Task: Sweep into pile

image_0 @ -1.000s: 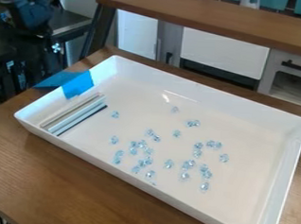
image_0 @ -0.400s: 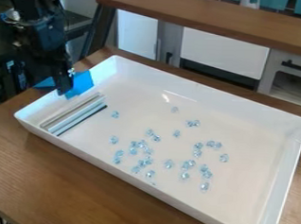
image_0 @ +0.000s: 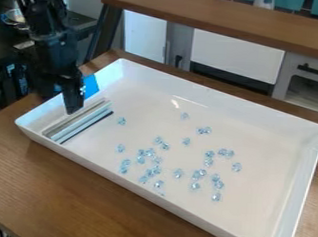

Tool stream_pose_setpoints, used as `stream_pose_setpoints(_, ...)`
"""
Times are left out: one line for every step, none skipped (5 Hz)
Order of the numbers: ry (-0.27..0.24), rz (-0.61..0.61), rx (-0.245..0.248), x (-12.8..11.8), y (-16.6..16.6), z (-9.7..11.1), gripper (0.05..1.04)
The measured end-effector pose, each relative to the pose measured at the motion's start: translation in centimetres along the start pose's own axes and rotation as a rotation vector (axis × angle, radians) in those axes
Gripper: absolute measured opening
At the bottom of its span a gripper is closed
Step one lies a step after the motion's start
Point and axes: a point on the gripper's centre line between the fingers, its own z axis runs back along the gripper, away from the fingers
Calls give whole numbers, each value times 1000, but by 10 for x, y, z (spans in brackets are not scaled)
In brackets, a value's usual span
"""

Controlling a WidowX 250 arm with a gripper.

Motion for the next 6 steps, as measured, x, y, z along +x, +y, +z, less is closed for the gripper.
stream_pose_setpoints(2, -4, 5, -3, -5, -8, 1001)
stream_pose_setpoints(5, -6, 14, -7, -6, -14, 1001)
stream_pose_setpoints(6, -6, 25, -8, -11, -19, 1001)
stream_pose_setpoints(11, -14, 42, -11, -17, -26, 964)
stream_pose_setpoints(7, -24, 57, -12, -23, -32, 683)
stream_pose_setpoints(12, -18, 46, -15, -32, -37, 392)
